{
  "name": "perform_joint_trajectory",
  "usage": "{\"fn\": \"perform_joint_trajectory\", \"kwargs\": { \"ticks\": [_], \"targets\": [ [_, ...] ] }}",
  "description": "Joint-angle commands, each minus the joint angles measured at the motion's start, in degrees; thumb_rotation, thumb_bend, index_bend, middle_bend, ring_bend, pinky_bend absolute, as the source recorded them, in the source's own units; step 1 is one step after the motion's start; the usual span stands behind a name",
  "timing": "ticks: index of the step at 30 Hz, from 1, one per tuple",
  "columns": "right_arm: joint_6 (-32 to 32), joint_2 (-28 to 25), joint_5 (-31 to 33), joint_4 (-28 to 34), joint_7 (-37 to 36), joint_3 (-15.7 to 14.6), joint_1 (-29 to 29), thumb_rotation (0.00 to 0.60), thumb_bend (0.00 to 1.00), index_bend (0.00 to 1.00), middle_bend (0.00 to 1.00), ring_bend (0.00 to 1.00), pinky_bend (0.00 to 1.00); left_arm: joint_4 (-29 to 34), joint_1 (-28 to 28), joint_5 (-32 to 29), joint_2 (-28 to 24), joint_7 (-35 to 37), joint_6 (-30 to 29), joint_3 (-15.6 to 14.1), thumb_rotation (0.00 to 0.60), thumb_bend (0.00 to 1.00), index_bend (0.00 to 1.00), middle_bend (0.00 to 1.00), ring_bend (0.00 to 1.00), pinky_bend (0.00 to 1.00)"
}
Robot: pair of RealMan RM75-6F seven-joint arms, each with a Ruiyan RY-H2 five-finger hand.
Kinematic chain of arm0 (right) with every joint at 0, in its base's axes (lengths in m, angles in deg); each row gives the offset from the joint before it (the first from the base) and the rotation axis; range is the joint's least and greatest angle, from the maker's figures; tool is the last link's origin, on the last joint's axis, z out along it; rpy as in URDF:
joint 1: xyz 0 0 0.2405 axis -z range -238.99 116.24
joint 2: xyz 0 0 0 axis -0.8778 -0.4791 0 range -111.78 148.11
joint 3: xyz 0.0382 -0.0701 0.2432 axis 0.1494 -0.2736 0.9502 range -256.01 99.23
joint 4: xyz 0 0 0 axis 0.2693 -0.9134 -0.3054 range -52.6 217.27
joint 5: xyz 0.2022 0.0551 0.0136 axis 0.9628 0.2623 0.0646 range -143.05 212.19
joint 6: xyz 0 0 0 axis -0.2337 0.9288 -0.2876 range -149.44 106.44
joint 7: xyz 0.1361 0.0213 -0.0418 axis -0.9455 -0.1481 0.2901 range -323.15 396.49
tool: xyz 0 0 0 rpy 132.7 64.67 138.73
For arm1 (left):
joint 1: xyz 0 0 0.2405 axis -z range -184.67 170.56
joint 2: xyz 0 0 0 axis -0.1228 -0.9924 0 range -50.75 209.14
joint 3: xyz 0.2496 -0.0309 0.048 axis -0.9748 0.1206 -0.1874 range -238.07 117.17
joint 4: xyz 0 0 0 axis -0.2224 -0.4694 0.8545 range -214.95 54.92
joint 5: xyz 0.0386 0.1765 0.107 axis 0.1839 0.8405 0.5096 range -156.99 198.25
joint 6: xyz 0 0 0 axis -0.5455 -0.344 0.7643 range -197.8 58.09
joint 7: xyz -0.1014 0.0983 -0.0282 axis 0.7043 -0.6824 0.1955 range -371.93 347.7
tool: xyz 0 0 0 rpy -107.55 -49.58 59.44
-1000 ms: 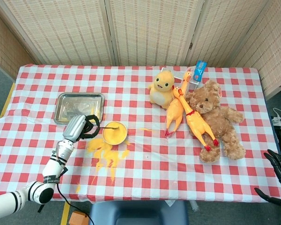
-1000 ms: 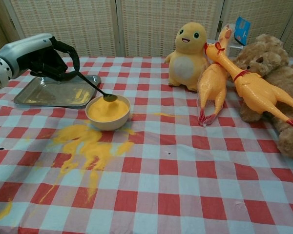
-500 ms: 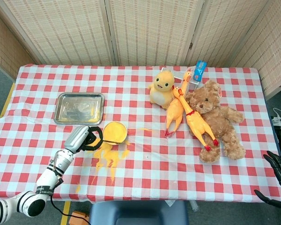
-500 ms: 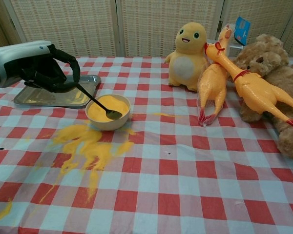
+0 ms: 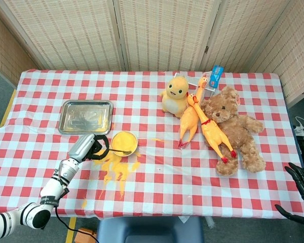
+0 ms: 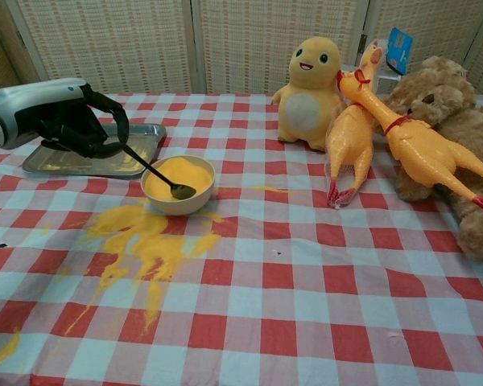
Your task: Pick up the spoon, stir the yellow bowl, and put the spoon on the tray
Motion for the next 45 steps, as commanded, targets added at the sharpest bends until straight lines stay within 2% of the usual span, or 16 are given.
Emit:
{"fn": "perform_joint_trajectory", "kwargs": {
  "ticks": [1,5,7,8,11,18,32,45],
  "targets": [
    [0.1,0.0,0.1,0.1,0.0,0.0,0.1,0.600,0.09,0.00,0.00,0.00,0.00,-2.4,0.3,0.2,1.3,-0.6,-0.1,-0.1,0.600,0.75,0.85,1.00,1.00,1.00],
    [0.1,0.0,0.2,0.1,0.0,0.1,0.1,0.600,0.09,0.00,0.00,0.00,0.00,-3.9,0.5,0.5,2.2,-1.1,-0.5,0.0,0.600,0.75,0.85,1.00,1.00,1.00],
    [0.1,0.0,0.4,0.1,0.0,0.1,0.1,0.600,0.09,0.00,0.00,0.00,0.00,-6.7,1.0,0.5,3.8,-1.9,-1.0,0.3,0.600,0.75,0.85,1.00,1.00,1.00],
    [-0.1,-0.1,1.1,0.0,-0.1,0.3,0.2,0.600,0.09,0.00,0.00,0.00,0.00,-9.0,1.9,0.0,5.1,-1.3,-0.7,1.5,0.600,0.75,0.85,1.00,1.00,1.00],
    [-0.7,-0.1,1.7,0.0,-0.2,0.5,0.0,0.600,0.09,0.00,0.00,0.00,0.00,-11.6,2.5,1.1,6.6,-1.3,-1.8,2.1,0.600,0.75,0.85,1.00,1.00,1.00],
    [-0.9,-0.1,2.2,0.0,-0.2,0.7,0.0,0.600,0.09,0.00,0.00,0.00,0.00,-15.8,3.1,1.0,7.9,-0.2,-1.3,2.8,0.600,0.75,0.85,1.00,1.00,1.00],
    [-1.2,0.0,2.1,0.3,0.1,0.8,0.0,0.600,0.09,0.00,0.00,0.00,0.00,-12.0,2.4,2.4,4.7,2.7,-2.8,4.4,0.600,0.75,0.85,1.00,1.00,1.00],
    [-1.1,0.0,2.2,0.3,0.1,0.9,0.0,0.600,0.09,0.00,0.00,0.00,0.00,-16.6,3.0,2.6,7.0,3.0,-0.1,2.4,0.600,0.75,0.85,1.00,1.00,1.00]
  ]
}}
